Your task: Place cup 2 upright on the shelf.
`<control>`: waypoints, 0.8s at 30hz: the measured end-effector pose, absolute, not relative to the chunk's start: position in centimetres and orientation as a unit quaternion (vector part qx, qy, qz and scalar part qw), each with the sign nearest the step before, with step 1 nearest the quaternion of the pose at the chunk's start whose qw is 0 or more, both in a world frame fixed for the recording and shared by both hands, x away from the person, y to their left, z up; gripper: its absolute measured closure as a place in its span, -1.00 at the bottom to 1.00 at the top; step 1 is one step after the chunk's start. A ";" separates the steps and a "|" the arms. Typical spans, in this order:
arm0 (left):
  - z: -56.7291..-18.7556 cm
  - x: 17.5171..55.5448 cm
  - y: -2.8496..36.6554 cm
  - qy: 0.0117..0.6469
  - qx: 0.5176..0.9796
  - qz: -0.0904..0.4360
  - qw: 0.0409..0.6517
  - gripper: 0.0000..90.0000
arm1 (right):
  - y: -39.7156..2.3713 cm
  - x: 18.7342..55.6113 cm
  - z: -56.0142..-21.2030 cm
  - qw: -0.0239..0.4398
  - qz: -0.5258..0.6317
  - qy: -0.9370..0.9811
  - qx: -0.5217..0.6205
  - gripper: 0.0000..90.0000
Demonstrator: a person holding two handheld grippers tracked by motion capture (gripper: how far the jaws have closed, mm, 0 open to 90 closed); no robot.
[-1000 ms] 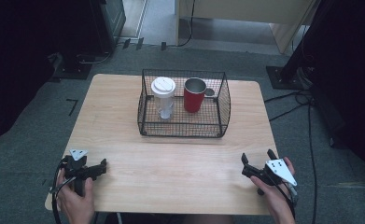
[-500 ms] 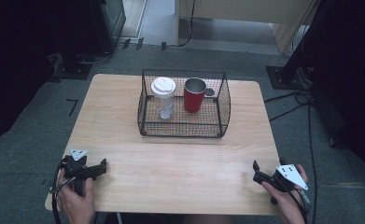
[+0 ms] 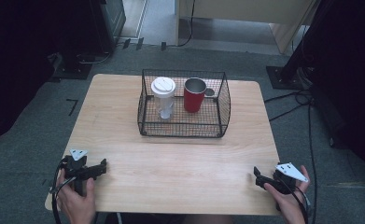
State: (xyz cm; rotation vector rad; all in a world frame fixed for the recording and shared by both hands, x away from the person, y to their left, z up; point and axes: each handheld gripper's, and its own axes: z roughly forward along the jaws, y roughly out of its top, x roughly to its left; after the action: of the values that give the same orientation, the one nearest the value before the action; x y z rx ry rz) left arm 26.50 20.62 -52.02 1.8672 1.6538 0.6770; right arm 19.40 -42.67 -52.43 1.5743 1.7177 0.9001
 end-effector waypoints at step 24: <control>-52.0 26.5 20.6 0.615 0.695 0.252 0.275 -1.00 | -42.8 20.4 -52.9 0.259 0.297 0.671 0.628 -0.94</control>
State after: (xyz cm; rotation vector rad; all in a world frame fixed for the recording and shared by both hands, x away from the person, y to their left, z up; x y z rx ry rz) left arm 26.50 20.63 -52.02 1.8673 1.6537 0.6773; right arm 20.44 -42.75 -52.89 1.7023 1.8201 0.8040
